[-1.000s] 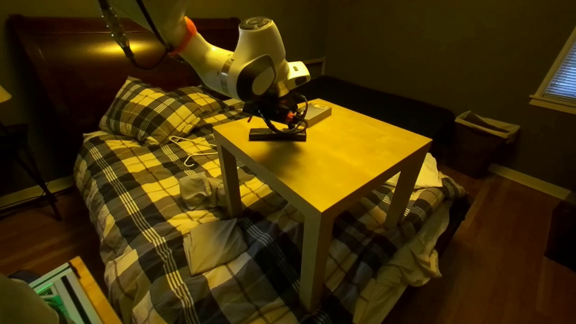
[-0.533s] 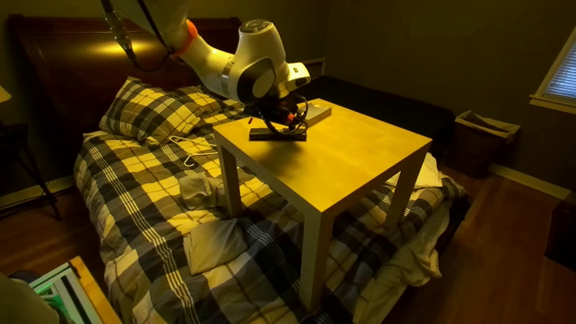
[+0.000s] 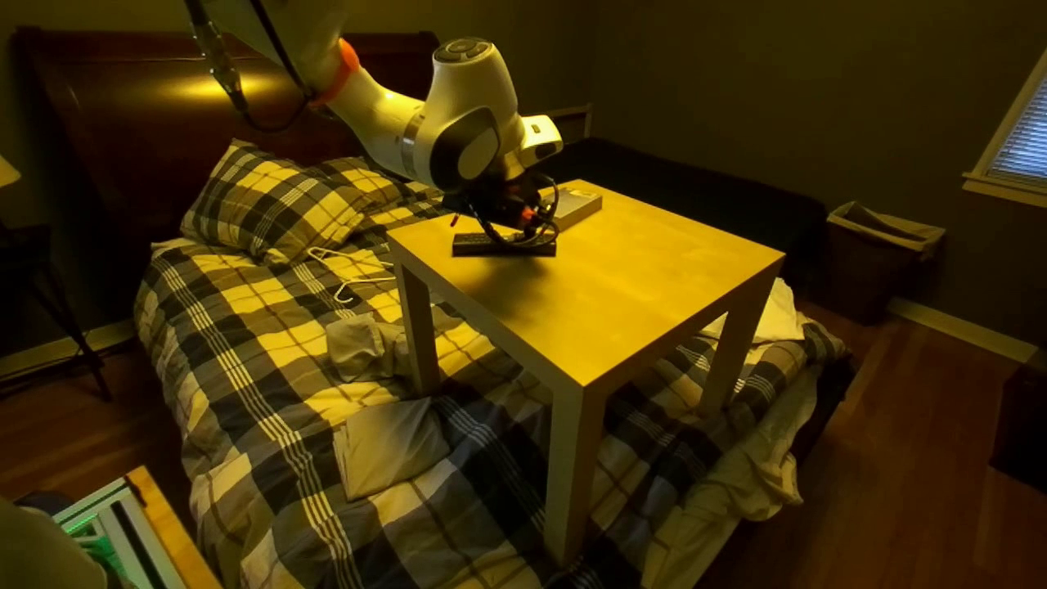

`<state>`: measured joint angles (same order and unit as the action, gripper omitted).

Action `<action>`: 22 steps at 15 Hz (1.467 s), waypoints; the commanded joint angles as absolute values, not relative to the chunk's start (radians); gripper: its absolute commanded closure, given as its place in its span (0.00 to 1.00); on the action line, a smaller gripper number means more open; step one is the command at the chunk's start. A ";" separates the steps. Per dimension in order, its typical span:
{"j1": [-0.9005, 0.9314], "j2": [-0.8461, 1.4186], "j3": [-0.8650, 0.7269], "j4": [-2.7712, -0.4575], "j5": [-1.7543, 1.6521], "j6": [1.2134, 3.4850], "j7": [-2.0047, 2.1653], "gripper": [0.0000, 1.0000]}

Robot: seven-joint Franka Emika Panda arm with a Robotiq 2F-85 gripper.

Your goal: Press a button on the remote control.

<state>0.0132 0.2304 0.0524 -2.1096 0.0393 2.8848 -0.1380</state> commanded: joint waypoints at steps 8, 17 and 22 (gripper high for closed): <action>0.008 0.245 0.059 -2.178 0.030 2.897 -0.140 1.00; 0.008 0.108 0.045 -2.128 0.020 2.808 -0.120 1.00; 0.015 -0.048 0.057 -2.145 0.096 2.446 -0.189 0.62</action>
